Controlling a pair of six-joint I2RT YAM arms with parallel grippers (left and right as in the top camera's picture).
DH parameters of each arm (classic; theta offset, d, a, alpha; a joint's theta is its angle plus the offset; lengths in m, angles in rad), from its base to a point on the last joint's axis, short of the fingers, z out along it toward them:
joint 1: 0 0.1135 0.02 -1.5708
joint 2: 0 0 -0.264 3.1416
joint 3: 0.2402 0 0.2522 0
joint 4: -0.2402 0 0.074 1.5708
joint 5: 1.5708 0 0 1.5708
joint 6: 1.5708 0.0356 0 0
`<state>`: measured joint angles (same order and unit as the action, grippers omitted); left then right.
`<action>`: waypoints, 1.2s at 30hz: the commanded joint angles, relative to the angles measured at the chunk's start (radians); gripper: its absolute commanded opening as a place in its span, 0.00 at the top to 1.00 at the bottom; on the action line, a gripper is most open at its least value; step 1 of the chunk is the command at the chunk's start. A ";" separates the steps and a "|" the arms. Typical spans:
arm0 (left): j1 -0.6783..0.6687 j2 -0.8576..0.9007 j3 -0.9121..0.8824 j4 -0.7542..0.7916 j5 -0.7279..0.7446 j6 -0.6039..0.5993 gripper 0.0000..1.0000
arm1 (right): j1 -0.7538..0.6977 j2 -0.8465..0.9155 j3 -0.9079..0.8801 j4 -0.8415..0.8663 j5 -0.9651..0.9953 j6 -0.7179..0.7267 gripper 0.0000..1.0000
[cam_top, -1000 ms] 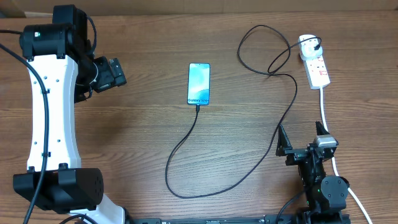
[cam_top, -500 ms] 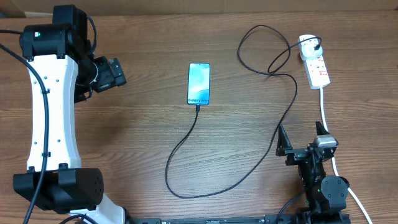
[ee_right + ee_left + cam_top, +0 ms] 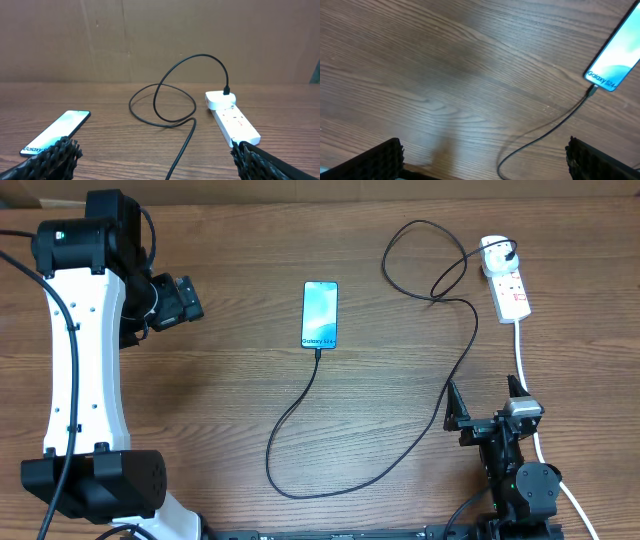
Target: Plug charger to phone and switch on socket
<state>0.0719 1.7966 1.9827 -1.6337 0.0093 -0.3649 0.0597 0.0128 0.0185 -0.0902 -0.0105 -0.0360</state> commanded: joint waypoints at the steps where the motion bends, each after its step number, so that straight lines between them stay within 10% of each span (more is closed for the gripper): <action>1: -0.008 -0.053 -0.049 0.052 0.040 -0.089 0.00 | 0.003 -0.010 -0.011 0.005 0.010 0.006 0.00; 25: -0.027 -0.725 -0.840 0.622 0.146 0.140 0.00 | 0.003 -0.010 -0.011 0.006 0.010 0.006 0.00; 36: -0.027 -0.924 -0.929 0.573 0.167 0.208 0.00 | 0.003 -0.010 -0.011 0.005 0.010 0.006 0.00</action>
<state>0.0475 0.9146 1.0595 -1.0569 0.1543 -0.1898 0.0597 0.0128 0.0185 -0.0902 -0.0105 -0.0360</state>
